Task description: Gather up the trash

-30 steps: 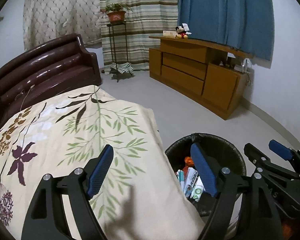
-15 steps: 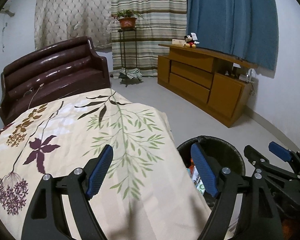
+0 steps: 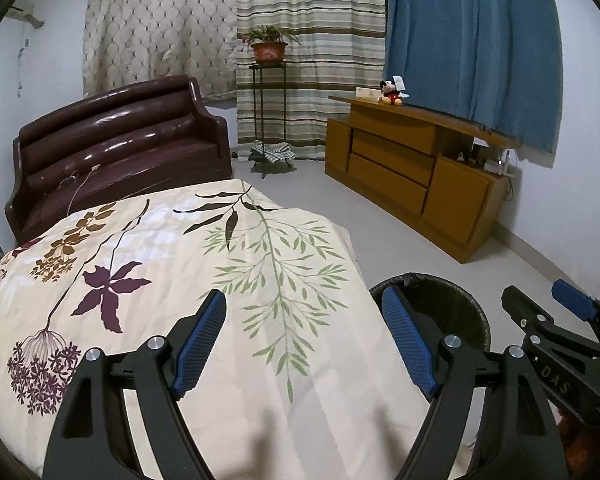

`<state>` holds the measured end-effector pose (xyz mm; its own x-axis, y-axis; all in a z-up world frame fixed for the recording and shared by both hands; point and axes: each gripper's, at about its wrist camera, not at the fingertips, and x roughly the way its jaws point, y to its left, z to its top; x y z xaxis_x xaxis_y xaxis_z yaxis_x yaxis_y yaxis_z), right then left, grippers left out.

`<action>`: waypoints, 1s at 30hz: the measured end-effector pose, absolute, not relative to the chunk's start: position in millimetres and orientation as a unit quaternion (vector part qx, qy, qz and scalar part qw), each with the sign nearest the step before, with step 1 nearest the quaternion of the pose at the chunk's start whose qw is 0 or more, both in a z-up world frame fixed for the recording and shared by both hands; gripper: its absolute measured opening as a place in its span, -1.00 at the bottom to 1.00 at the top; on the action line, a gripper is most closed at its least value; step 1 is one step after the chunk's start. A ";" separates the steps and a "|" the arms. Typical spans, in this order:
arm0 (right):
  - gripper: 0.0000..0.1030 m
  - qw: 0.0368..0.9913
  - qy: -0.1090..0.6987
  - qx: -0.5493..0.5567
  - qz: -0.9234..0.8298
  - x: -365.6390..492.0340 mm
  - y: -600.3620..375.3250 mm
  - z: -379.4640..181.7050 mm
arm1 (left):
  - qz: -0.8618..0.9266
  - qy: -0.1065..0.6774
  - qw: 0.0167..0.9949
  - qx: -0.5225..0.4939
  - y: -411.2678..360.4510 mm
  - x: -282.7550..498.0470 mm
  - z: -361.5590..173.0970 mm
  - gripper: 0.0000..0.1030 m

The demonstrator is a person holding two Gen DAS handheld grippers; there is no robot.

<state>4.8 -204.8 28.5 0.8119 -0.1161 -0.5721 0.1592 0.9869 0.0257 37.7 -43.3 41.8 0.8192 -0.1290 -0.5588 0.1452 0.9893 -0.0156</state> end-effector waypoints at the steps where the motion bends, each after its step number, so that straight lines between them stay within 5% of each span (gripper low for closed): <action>1: 0.46 0.951 0.297 0.035 -0.072 3.7 -204.1 29.1 | -0.072 0.291 0.954 0.013 -42.1 37.4 42.4 0.51; 30: 0.49 0.955 0.287 0.033 -0.075 -4.7 -199.5 34.3 | -0.073 0.287 0.955 0.011 -38.1 33.9 44.6 0.51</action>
<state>-4.7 -199.5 34.3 0.8243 -0.1241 -0.5524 0.1615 0.9867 0.0192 33.9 -38.1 44.6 0.8248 -0.1330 -0.5496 0.1454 0.9891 -0.0212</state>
